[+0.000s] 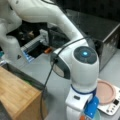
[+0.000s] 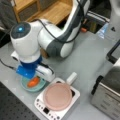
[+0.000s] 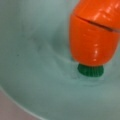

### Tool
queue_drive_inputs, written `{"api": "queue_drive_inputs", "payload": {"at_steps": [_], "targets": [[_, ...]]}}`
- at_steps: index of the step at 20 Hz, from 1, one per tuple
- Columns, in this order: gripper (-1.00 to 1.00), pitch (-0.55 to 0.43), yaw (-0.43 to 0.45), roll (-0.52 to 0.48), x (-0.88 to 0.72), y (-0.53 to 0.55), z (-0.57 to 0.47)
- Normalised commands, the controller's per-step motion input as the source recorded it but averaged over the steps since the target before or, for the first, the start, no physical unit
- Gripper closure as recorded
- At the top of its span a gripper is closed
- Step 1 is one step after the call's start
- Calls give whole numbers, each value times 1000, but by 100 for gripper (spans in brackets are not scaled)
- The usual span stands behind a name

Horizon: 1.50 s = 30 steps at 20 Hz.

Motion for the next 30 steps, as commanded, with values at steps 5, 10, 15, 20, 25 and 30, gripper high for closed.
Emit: {"api": "queue_drive_inputs", "payload": {"at_steps": [5, 10, 15, 20, 25, 30], "targets": [[-100, 51, -374, 179, -48, -156, 32], [-100, 7, -264, 174, 29, -32, -45], [-100, -12, -180, 83, 49, 52, -22], [-100, -48, -126, 91, 121, 113, -58], [-100, -58, -114, 105, 180, 93, -94], [-100, -36, -118, 104, 185, 23, -56]]}}
